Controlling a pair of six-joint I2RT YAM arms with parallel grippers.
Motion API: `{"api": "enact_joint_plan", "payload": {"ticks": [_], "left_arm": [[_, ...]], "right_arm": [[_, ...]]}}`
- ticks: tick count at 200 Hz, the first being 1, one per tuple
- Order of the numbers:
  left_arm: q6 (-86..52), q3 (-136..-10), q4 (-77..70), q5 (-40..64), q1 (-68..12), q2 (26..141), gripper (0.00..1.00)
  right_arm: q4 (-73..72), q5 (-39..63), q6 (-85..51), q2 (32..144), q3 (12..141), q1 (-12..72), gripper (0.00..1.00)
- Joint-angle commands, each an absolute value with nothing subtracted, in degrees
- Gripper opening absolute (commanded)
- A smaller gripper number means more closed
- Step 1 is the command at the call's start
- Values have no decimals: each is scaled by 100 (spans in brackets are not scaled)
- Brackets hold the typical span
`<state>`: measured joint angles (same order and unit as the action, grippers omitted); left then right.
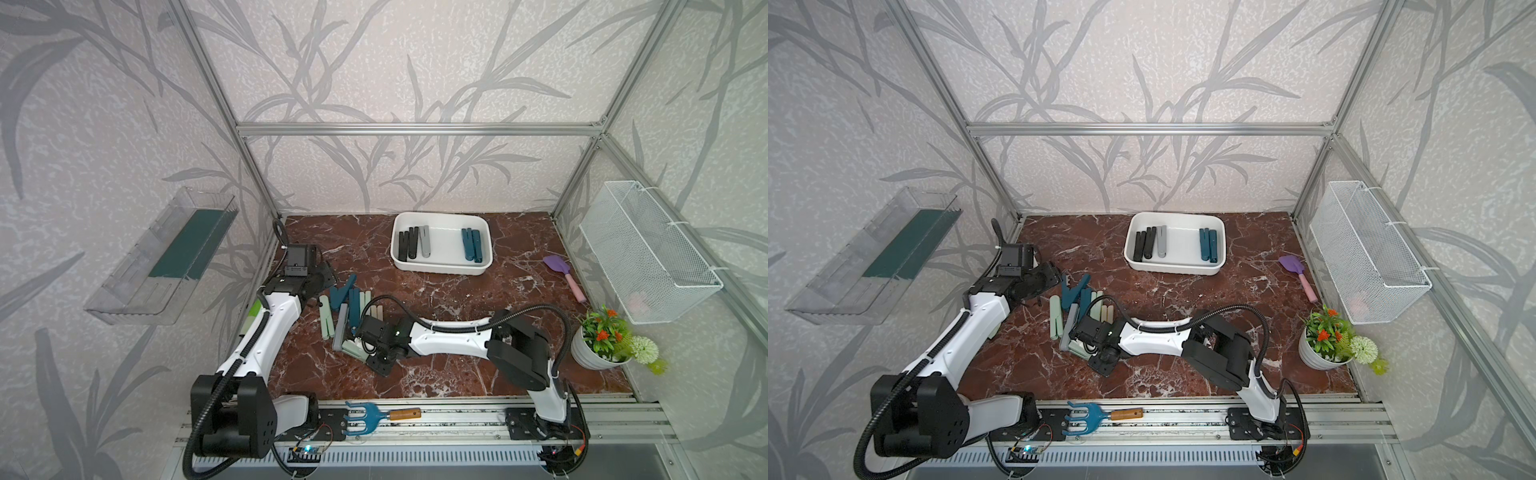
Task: Put the pruning pliers into the storage box
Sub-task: Pick up the pruning pliers from the center of the board, then place the pruning pliers in the storage box.
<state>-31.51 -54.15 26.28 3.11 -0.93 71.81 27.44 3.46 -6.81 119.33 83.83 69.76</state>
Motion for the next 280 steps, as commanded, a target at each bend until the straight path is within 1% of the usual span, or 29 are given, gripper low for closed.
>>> {"api": "enact_joint_plan", "payload": {"ticks": [1,12,26,33,64,102,121,150,151,166,205,236,280], "left_arm": [[-3120,-5481,2742,291,-36,6993,63],[-3124,-5466,2743,261,-42,6968,63],[-3111,-5464,2743,254,-36,6944,63],[-3116,-5471,2743,255,-34,6947,63],[-3103,-5493,2751,228,-30,6946,63],[-3107,-5533,2769,170,-29,6924,63],[-3120,-5528,2761,127,-27,6852,63],[-3122,-5516,2742,55,-29,6785,63],[-3121,-5522,2742,54,-28,6785,63],[-3094,-5553,2760,52,-28,6805,63],[-3039,-5531,2760,119,-35,6718,63],[-2990,-5442,2699,219,-42,6593,63],[-2999,-5414,2713,279,-40,6504,63]], "right_arm": [[3128,32,-646,12041,8496,7038,28],[3238,31,-664,12002,8563,7032,27],[3386,46,-679,11895,8646,7036,22],[3414,35,-687,11814,8657,7035,21],[3527,133,-767,11205,8591,6981,21],[3859,478,-446,10308,8467,6748,23],[3954,694,-438,9878,8329,6407,23],[3872,493,-378,9316,8254,5917,23],[3860,488,-378,9299,8253,5757,22],[3747,482,-436,9144,8310,5314,22],[3574,129,-664,9341,8750,4261,23],[3216,114,-979,9745,9017,3407,24],[3026,-34,-1319,11188,9952,2618,24]]}}
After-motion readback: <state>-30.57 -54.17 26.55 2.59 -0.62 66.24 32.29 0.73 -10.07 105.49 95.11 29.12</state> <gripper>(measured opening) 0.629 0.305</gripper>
